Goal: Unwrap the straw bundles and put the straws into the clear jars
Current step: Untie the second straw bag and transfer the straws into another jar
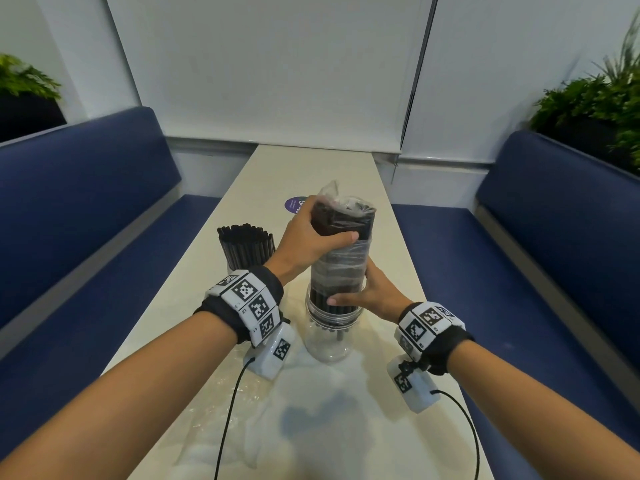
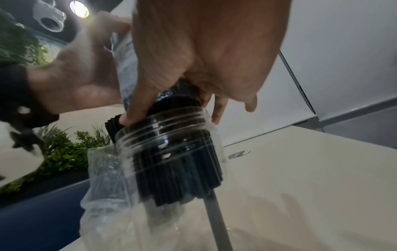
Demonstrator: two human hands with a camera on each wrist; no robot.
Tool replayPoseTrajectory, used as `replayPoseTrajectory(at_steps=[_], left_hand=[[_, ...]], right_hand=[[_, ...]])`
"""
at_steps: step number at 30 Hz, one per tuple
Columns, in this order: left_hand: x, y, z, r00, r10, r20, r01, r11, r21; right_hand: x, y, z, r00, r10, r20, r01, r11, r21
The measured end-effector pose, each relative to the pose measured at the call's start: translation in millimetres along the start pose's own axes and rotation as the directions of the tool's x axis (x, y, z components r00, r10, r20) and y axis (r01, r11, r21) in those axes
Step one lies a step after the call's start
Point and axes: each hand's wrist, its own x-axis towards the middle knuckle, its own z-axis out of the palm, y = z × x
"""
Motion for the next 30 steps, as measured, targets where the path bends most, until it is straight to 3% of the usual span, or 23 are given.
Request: replayPoseTrajectory(at_steps=[3,8,16,26,30], left_hand=[[-0.7,-0.3,-1.3,1.000,0.017,-0.010,-0.017,1.000,-0.013],[-3.6,-0.7,-0.6,0.997,-0.009,0.074,0.010,1.000,-0.024],[-11.3,-8.0,-1.1,0.975,-0.085,0.207,0.088,0.996,-0.006],[-10.1,11.4,-0.6,0.989,-0.072,0.130,0.072,0.997,0.004],[-4.4,19.5,-1.7,0.996,-0.069,0.047,0.072,0.996,-0.053]], right_hand=[[-2.2,-5.4,2.1,0.999,-0.035,-0.015,0.034,0.999,-0.042],[-5.8,-11.7,-5.4,0.998,-0.055,-0.039,0.060,0.987,0.149],[-11.5,-26.4,-6.7,0.983,-0.172,-0.070,0.185,0.939,0.290],[-9.2,-19.9,-8.6,0.987,-0.157,-0.021,0.156,0.940,0.303],[-10.0,-10.6,-5.6,0.993,-0.119,0.002,0.116,0.971,0.209]])
